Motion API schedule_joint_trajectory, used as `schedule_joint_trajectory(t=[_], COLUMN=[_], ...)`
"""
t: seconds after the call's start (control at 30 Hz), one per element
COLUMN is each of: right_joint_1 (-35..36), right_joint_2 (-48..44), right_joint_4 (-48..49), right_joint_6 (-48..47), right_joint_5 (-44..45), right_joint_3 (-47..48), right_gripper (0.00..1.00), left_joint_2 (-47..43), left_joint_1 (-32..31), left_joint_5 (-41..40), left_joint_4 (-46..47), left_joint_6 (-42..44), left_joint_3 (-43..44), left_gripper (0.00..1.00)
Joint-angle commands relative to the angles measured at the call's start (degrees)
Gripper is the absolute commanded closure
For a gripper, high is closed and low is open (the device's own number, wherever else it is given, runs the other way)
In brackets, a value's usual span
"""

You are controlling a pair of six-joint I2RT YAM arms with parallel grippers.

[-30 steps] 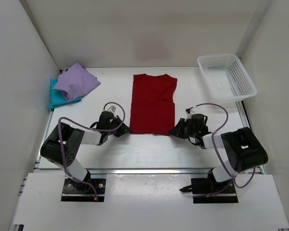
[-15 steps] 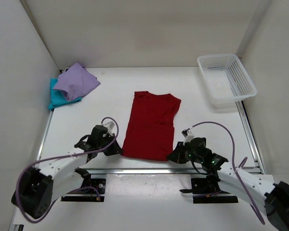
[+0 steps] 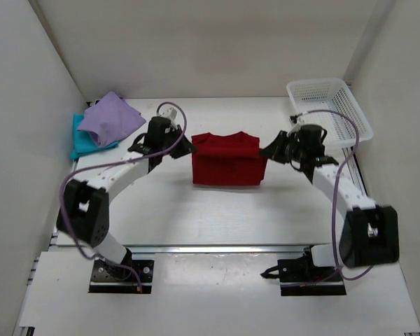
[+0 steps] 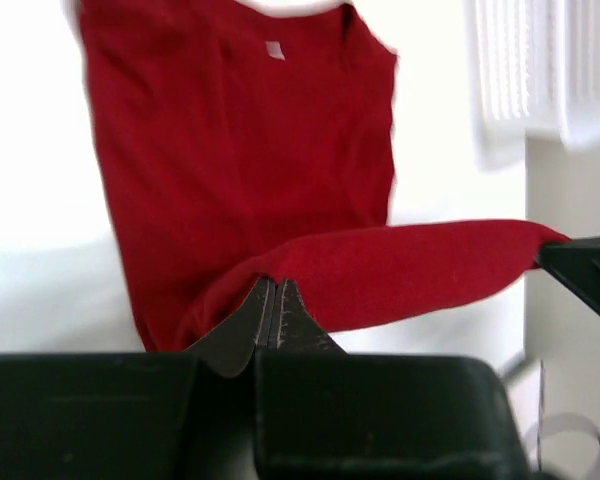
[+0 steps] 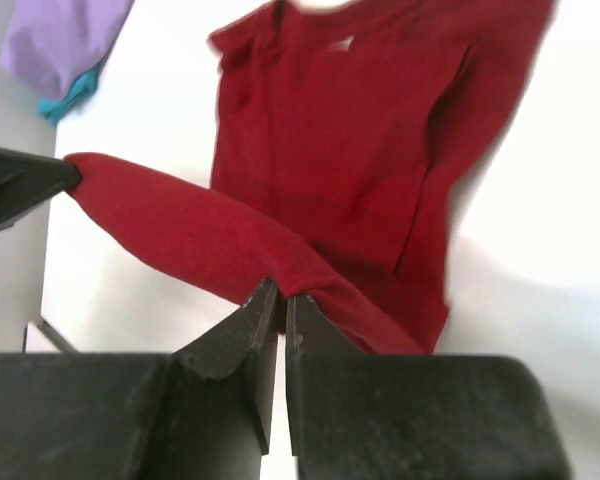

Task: Fold and stack the t-shirts
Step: Fold the long partially folded tshirt into a neat square, then put the neatly folded tshirt into the corner of the board with the left arm

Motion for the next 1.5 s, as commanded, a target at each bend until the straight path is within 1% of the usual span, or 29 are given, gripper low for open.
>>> schedule_joint_trajectory(t=[0.0, 0.07, 0.13, 0.17, 0.23, 0.27, 0.33, 0.4, 0.43, 0.47, 0.5, 0.53, 0.57, 0.6, 0.7, 0.73, 0.77, 0.87, 0.9, 0.97, 1.03, 1.1, 1.17, 1.27, 1.3, 1.33, 1.4, 1.43, 1.47], right_joint_1=[-2.5, -4.3, -4.5, -5.3, -5.3, -5.1, -5.1, -4.5, -4.7, -4.6, -4.2, -3.7, -3.8, -3.0, -2.2, -1.7, -1.1, -0.4, 0.0, 0.8, 0.7, 0.8, 0.9, 1.4, 1.9, 1.7, 1.8, 1.6, 1.5], right_joint_2=[13.0, 20.3, 29.2, 30.9, 39.7, 41.7, 50.6, 56.2, 58.9, 60.4, 60.6, 59.4, 58.0, 56.7, 52.1, 49.2, 46.4, 38.6, 35.2, 29.7, 23.6, 21.2, 19.8, 17.8, 17.2, 15.9, 14.5, 13.2, 12.3], right_joint_4=[2.1, 4.3, 4.3, 4.5, 3.5, -0.2, -4.9, -9.6, -11.5, -12.2, -11.8, -10.6, -9.8, -9.5, -11.1, -10.8, -10.7, -7.6, -6.7, 0.3, 6.0, 9.4, 9.2, 10.2, 11.6, 12.0, 14.0, 14.6, 14.5], right_joint_6=[-4.2, -3.4, -3.4, -2.9, -2.8, -3.5, -4.4, -4.8, -4.7, -4.7, -4.4, -3.8, -4.3, -4.6, -8.2, -9.9, -10.0, -11.5, -10.4, -8.3, -5.2, -4.1, -4.2, -3.2, -3.1, -2.7, -1.9, -1.5, -1.3], right_joint_5=[-3.2, -7.4, -7.6, -8.4, -9.3, -9.8, -8.6, -9.4, -9.5, -8.5, -7.7, -7.4, -7.3, -7.0, -3.8, -2.5, -1.3, 0.3, 0.8, 0.2, -0.1, -0.7, -1.3, -1.5, -1.8, -1.9, -3.1, -3.1, -3.5], right_joint_3=[11.0, 19.5, 26.0, 28.3, 38.5, 41.2, 53.5, 63.8, 66.3, 69.0, 69.8, 69.3, 68.0, 67.6, 64.6, 63.7, 60.8, 52.5, 47.7, 39.4, 28.9, 23.7, 20.4, 16.2, 14.3, 13.5, 10.7, 9.0, 7.7], right_gripper=[1.00, 1.00, 1.00, 1.00, 1.00, 1.00, 1.00, 0.98, 0.93, 0.88, 0.84, 0.74, 0.61, 0.57, 0.53, 0.51, 0.47, 0.46, 0.46, 0.44, 0.42, 0.42, 0.42, 0.42, 0.42, 0.42, 0.44, 0.44, 0.44], left_joint_2=[7.4, 12.9, 19.2, 21.0, 25.8, 27.0, 31.1, 34.5, 36.1, 37.3, 37.2, 37.8, 37.7, 37.0, 33.6, 32.8, 31.4, 28.8, 29.1, 30.3, 29.7, 30.2, 31.7, 36.8, 37.5, 38.3, 39.7, 40.7, 41.9], left_joint_1=[1.6, 3.3, 4.6, 5.4, 6.6, 7.4, 8.5, 9.8, 10.5, 10.9, 12.0, 12.3, 12.9, 13.5, 13.6, 12.9, 12.4, 10.9, 10.5, 10.0, 9.6, 9.2, 8.7, 7.2, 6.3, 5.8, 4.0, 3.4, 3.3], left_joint_5=[-6.8, -7.6, -7.7, -8.2, -9.8, -10.0, -9.1, -9.0, -8.0, -5.0, -2.8, -0.4, 0.2, -0.6, -1.2, -1.4, -1.6, 1.3, 3.4, 4.9, 6.8, 6.9, 8.3, 9.5, 8.8, 6.8, 6.1, 6.5, 6.8], left_joint_4=[3.1, 2.0, 1.4, 0.4, 0.7, -0.1, 0.0, -1.9, -1.5, -0.4, 3.0, 5.0, 5.5, 6.0, 7.2, 9.7, 10.9, 14.7, 14.6, 15.1, 18.3, 20.6, 19.9, 14.9, 14.2, 13.9, 16.1, 17.5, 18.1], left_joint_6=[0.1, 0.1, 0.2, 0.1, 0.4, 0.1, -0.2, -0.3, -0.7, -1.5, -2.6, -4.1, -4.3, -4.8, -3.4, -2.0, -0.8, 1.1, 0.8, 2.1, 3.5, 3.6, 3.5, 4.4, 5.1, 5.1, 3.4, 1.9, 0.8], left_joint_3=[7.2, 12.6, 18.9, 20.5, 25.6, 26.6, 30.7, 34.1, 35.6, 35.9, 35.2, 35.1, 35.2, 34.7, 31.8, 29.4, 26.6, 20.6, 19.5, 18.7, 14.7, 13.3, 14.4, 20.4, 21.7, 22.6, 22.8, 24.4, 26.2], left_gripper=[1.00, 1.00, 1.00, 1.00, 1.00, 1.00, 0.99, 0.96, 0.85, 0.67, 0.41, 0.02, 0.01, 0.01, 0.01, 0.01, 0.01, 0.01, 0.01, 0.02, 0.08, 0.08, 0.08, 0.20, 0.33, 0.49, 0.61, 0.71, 0.76])
